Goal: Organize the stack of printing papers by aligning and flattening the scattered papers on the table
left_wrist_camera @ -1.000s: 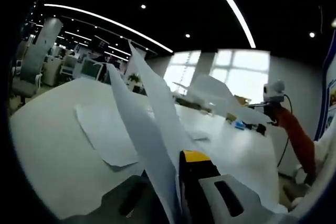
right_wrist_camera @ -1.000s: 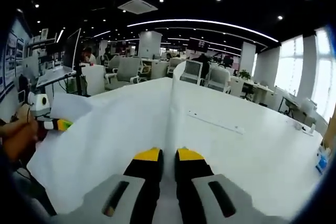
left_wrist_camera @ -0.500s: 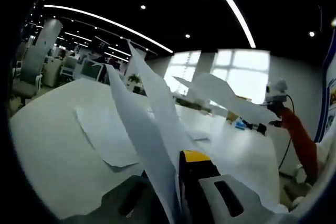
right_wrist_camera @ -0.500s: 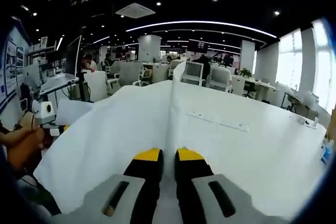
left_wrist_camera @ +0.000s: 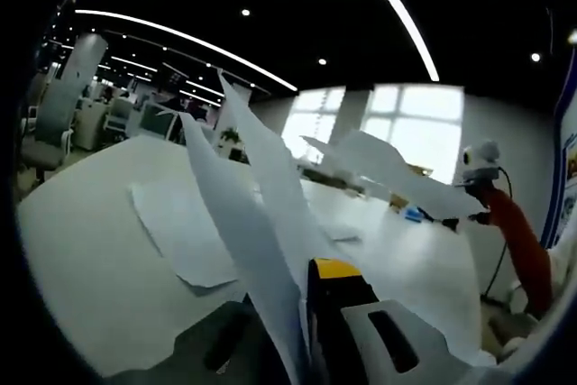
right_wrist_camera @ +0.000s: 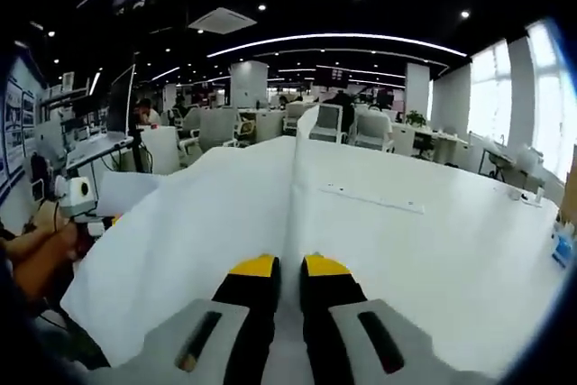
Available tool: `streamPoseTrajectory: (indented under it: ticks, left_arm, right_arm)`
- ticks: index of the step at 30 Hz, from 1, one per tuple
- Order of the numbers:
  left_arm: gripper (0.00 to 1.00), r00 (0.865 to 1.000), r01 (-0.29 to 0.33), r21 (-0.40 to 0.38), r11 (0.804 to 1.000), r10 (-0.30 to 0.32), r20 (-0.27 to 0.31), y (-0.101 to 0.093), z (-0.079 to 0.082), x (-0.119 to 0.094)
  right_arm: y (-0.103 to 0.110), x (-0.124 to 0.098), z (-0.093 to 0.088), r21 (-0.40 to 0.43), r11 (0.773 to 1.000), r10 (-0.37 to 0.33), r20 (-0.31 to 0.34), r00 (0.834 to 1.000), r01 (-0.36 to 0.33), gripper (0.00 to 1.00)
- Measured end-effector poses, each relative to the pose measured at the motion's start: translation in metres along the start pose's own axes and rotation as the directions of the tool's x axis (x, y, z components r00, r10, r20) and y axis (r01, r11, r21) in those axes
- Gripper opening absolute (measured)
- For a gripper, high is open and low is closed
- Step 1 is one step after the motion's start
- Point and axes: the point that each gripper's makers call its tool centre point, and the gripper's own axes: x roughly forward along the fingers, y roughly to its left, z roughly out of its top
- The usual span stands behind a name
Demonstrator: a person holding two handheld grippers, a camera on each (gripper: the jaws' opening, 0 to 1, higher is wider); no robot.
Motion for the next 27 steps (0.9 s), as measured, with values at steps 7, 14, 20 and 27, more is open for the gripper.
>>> streamPoseTrajectory:
  ticks: [7,14,20,27]
  left_arm:
    - [0.06,1.0,-0.001,0.002,1.0,0.001,-0.002,-0.002,-0.001,0.0]
    - [0.06,1.0,0.0,0.002,1.0,0.0,0.001,-0.005,-0.001,-0.001]
    - [0.06,1.0,-0.001,-0.002,1.0,0.001,0.001,-0.005,-0.001,0.0]
    - [0.06,1.0,-0.005,-0.004,1.0,0.005,0.0,-0.004,-0.001,0.001]
  right_arm:
    - [-0.007,-0.004,0.002,0.011,0.998,-0.061,-0.001,0.998,0.061,0.05]
    - [0.008,-0.005,0.014,-0.004,1.0,-0.029,0.038,0.999,0.029,0.05]
    - [0.014,-0.003,0.013,-0.001,1.0,-0.005,0.036,0.999,0.005,0.05]
    - [0.023,0.003,0.009,0.013,1.0,0.026,0.034,0.999,-0.027,0.05]
